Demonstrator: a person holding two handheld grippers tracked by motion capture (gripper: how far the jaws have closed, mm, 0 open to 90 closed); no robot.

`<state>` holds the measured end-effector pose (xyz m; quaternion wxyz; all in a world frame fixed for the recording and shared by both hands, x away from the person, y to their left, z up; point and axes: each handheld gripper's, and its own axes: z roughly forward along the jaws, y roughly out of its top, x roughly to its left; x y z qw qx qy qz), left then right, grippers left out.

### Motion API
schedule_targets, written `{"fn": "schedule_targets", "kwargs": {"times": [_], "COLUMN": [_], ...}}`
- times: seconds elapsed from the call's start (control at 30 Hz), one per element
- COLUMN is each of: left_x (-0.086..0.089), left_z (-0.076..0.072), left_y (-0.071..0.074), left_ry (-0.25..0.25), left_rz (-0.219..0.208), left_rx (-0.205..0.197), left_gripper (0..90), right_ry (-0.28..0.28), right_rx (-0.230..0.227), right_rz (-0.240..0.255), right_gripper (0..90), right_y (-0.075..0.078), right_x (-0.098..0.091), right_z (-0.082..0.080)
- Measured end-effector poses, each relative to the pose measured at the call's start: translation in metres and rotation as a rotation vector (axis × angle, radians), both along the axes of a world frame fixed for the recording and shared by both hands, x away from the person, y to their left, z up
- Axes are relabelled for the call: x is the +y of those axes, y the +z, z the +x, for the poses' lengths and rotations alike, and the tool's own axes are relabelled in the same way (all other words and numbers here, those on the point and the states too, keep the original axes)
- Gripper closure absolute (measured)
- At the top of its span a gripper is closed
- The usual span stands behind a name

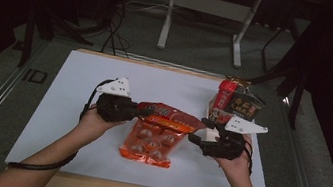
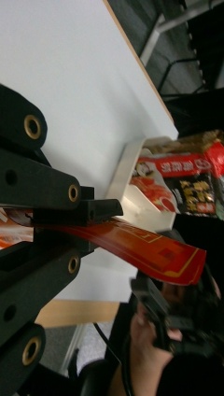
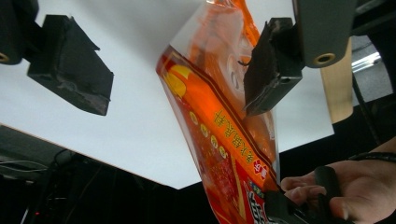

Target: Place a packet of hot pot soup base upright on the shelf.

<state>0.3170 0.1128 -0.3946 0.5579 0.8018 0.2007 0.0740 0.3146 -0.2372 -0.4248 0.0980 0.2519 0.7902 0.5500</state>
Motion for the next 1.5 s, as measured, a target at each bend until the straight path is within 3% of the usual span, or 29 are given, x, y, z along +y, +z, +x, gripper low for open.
{"fn": "schedule_targets", "kwargs": {"times": [0.17,0.3,0.5,0.7,0.83,0.97,1.13,1.2,1.5], "left_x": [-0.006,-0.009,-0.013,-0.016,-0.012,-0.008,-0.001,0.001,0.004], "left_z": [-0.006,-0.010,-0.012,-0.013,-0.011,-0.010,-0.010,-0.010,-0.011], "left_y": [0.003,0.005,0.006,0.003,0.000,0.004,0.012,0.013,0.017], "left_ry": [-0.021,-0.030,-0.050,-0.050,-0.040,-0.042,-0.065,-0.071,-0.088], "left_rz": [-0.010,-0.015,-0.017,0.010,-0.002,-0.025,-0.061,-0.070,-0.130], "left_rx": [-0.005,-0.015,-0.013,-0.014,0.005,0.004,0.002,0.001,-0.020], "left_gripper": [89.8,89.8,89.8,89.8,89.7,89.7,89.1,88.8,80.4], "right_ry": [0.051,0.062,0.109,0.153,0.177,0.173,0.157,0.156,0.133], "right_rx": [0.022,0.010,-0.009,0.037,0.077,0.053,0.012,0.004,-0.097], "right_rz": [0.019,0.024,-0.015,-0.055,-0.034,-0.067,-0.082,-0.062,-0.069], "right_gripper": [44.1,59.2,67.5,71.4,83.6,88.6,90.0,90.0,90.0], "right_y": [-0.003,-0.004,-0.007,-0.014,-0.019,-0.011,0.013,0.021,0.057], "right_x": [0.006,0.004,0.004,0.010,0.011,0.015,0.017,0.016,0.014], "right_z": [0.003,0.004,0.003,0.006,0.008,0.003,-0.008,-0.009,-0.018]}}
